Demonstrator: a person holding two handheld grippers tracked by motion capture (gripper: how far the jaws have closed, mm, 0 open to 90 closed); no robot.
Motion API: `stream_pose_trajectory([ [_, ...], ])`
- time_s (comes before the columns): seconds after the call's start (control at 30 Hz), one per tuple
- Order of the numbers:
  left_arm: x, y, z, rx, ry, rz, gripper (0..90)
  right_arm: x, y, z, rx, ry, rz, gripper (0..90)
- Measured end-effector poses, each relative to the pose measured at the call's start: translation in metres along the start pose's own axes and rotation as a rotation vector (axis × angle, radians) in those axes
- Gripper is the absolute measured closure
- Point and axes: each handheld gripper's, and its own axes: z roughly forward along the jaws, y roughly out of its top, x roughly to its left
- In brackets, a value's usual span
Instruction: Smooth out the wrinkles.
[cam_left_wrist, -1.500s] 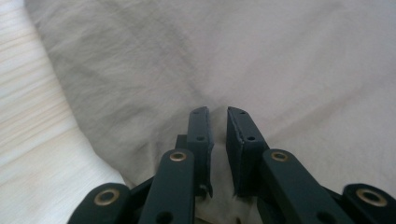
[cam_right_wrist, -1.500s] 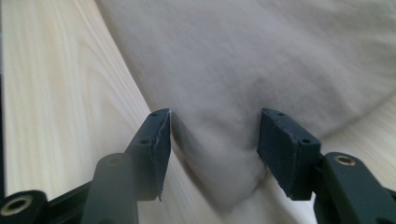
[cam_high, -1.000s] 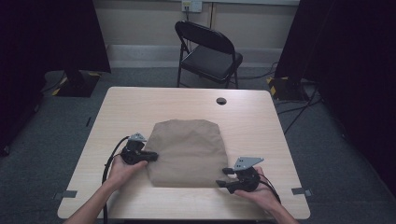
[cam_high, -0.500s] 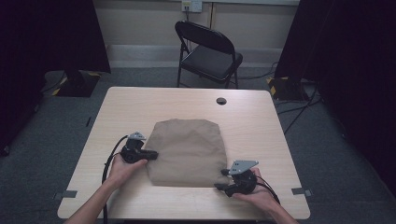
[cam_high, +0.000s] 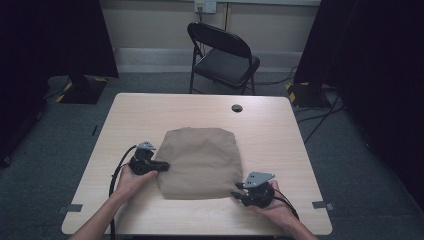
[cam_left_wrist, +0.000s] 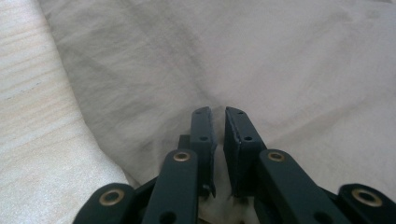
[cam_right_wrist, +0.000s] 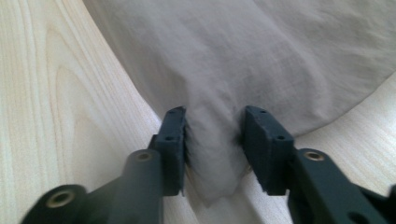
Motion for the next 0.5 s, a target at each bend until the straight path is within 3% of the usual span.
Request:
stream_pose_trajectory([
  [0.17,-0.0026,0.0007,0.0015,0.004,-0.005,0.011,82.1,-0.0004,0.0014,-0.0002,0.012,-0.031,-0.016,76.4],
  [0.4,-0.0074,0.0014,0.0031,0.014,-0.013,0.026,82.1,-0.0068,0.0012,-0.0042,0.026,0.011,0.047,79.7],
  [0.5,-0.0092,0.0018,0.0043,0.016,-0.021,0.029,82.0,-0.0086,0.0004,-0.0067,0.031,0.02,0.052,79.8],
])
